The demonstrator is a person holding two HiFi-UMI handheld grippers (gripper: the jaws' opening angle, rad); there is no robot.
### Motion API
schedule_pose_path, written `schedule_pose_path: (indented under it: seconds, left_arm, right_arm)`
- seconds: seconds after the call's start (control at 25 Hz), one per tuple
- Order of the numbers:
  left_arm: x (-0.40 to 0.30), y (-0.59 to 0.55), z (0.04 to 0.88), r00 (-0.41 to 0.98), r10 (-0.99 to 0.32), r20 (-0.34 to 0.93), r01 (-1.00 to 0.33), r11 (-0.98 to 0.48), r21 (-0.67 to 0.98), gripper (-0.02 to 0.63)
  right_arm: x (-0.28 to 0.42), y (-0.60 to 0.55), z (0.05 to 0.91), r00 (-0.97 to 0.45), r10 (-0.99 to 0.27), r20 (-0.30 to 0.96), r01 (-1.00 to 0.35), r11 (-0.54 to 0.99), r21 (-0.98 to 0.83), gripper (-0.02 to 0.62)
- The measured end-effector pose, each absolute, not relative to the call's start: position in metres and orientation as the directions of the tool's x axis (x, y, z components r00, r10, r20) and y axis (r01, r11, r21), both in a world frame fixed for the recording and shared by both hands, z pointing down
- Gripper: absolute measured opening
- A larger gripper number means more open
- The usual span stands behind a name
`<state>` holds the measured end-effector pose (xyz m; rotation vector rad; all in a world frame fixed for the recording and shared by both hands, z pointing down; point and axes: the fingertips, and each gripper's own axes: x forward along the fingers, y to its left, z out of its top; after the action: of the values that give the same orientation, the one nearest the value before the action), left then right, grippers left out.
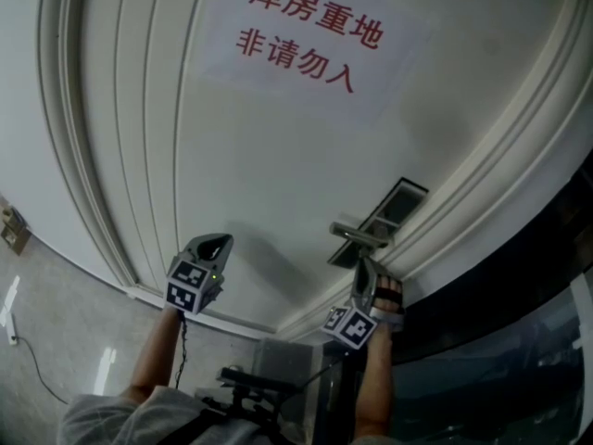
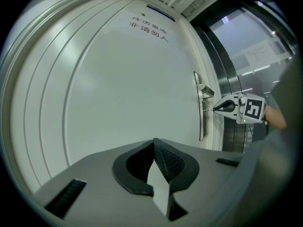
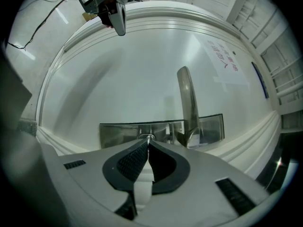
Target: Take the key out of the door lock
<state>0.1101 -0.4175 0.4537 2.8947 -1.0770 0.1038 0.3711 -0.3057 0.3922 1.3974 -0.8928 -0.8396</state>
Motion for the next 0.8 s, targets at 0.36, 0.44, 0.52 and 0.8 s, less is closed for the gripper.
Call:
schedule_pose_path:
  seconds: [0.36,0.44,0.52,0.8]
  left_arm:
    - [0.1103,-0.4133,0.4538,0.758,-0.647,0.080,-0.651,-0.759,0.022,0.005]
    - [0.1081,-0.4135,0.4533,0.755,-0.651,0.079,-0.654,-0.756,0.022,0.005]
    - [0.1063,-0.4134,0.4531,0.752,-0.654,0.078,-0.657,-0.753,0.023,0.005]
    - [0.1073,-0.4109,0.4535,0.758,-0.648,0.074,-0.651,-0.759,0.026,0.005]
  right_arm:
    - [0.3729,-0.3055,0.3952,0.447,-0.894,0.025,-0.031,0.013,0.999,0.020]
    - [0.3730,-0.3052,0.3937,0.450,-0.893,0.022,-0.022,0.013,1.000,0.020]
    - [0.3723,-0.3037,0.3928,0.450,-0.893,0.020,-0.016,0.014,1.000,0.020]
    - [0.3676,-0.2975,0.3937,0.444,-0.896,0.022,-0.029,0.009,1.000,0.020]
